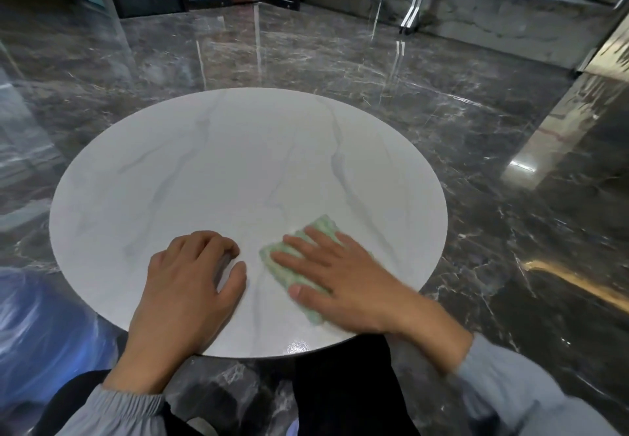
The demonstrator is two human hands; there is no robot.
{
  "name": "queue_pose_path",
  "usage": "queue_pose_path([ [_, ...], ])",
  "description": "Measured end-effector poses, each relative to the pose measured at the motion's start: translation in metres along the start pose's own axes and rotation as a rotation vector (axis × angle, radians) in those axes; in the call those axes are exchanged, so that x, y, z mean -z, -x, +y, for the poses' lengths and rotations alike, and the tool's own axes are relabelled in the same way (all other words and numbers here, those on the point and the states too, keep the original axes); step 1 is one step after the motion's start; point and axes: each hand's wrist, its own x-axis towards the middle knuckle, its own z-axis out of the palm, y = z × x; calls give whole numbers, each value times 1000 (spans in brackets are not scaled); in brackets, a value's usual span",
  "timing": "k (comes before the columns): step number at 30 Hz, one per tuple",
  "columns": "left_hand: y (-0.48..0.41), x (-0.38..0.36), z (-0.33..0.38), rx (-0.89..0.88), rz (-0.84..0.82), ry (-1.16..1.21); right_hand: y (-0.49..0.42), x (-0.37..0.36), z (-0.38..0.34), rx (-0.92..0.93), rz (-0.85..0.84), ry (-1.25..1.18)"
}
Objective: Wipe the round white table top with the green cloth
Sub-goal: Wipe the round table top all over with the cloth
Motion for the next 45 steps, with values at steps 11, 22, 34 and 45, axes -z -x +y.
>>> queue_pose_path([
  [11, 2, 0, 1, -3, 19, 9, -41, 17, 70, -339, -26, 21],
  [22, 1, 0, -1, 4, 13, 26, -41, 27, 131, -464, 26, -1],
  [34, 1, -1, -1, 1, 18, 22, -61, -2, -13, -5, -28, -8],
  [45, 2, -2, -1, -17, 37, 36, -46, 44, 161, -785, 30, -60],
])
